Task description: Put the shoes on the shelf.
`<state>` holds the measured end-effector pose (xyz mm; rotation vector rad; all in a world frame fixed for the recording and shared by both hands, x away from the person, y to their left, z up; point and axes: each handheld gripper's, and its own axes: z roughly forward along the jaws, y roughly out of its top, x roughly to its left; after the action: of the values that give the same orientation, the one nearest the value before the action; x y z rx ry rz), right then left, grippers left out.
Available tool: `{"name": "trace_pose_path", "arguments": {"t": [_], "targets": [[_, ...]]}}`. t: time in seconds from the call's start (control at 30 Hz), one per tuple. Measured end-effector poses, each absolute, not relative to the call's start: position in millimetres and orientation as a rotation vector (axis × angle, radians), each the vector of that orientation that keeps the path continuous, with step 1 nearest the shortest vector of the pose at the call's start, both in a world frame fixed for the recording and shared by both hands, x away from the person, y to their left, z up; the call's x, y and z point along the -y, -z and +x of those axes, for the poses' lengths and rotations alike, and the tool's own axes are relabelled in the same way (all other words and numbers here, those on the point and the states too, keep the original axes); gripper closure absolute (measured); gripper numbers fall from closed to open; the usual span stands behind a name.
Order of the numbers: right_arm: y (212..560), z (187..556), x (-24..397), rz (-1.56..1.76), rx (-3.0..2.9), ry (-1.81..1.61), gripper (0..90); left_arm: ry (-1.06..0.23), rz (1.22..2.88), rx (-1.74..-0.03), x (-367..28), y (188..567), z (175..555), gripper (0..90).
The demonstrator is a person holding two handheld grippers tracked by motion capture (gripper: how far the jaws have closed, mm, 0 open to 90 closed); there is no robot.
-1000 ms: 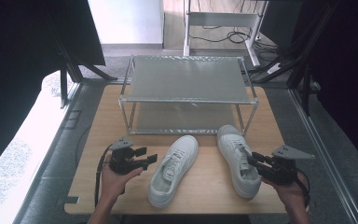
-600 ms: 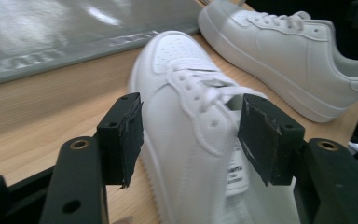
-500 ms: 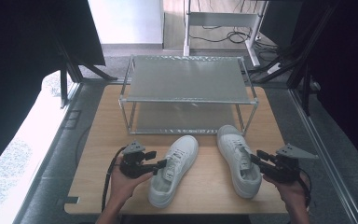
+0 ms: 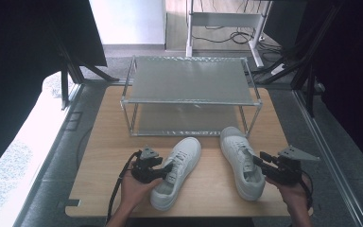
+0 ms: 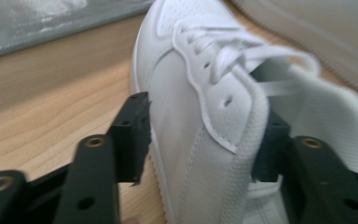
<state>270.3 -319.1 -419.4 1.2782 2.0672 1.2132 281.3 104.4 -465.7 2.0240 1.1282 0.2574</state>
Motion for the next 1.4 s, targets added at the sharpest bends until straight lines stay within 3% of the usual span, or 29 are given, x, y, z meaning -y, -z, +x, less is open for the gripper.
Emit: {"name": "trace_pose_path", "arguments": {"t": [0.17, 0.23, 0.83, 1.0, 1.23, 1.4], "targets": [[420.7, 272.2, 319.6, 1.284, -2.065, -1.183, 62.6, -0.279, 2.028, -1.146, -99.8, 468.0, 282.9, 59.2], [423.2, 275.6, 317.8, 1.288, -2.072, -1.147, 61.9, -0.290, 2.028, -1.151, -96.9, 469.2, 282.4, 67.7], [443.9, 302.9, 308.4, 1.324, -2.158, -0.925, 57.3, -0.356, 2.070, -1.200, -86.2, 472.5, 288.6, 69.2], [457.1, 314.5, 309.2, 1.381, -2.160, -0.874, 61.1, -0.375, 2.079, -1.200, -84.8, 472.5, 288.3, 71.6], [457.7, 315.8, 300.6, 1.345, -2.149, -0.806, 79.8, -0.424, 2.092, -1.203, -82.0, 472.7, 286.6, 79.4], [458.5, 314.0, 300.8, 1.360, -2.107, -0.824, 83.7, -0.401, 2.072, -1.201, -87.5, 472.5, 287.3, 82.7]]}}
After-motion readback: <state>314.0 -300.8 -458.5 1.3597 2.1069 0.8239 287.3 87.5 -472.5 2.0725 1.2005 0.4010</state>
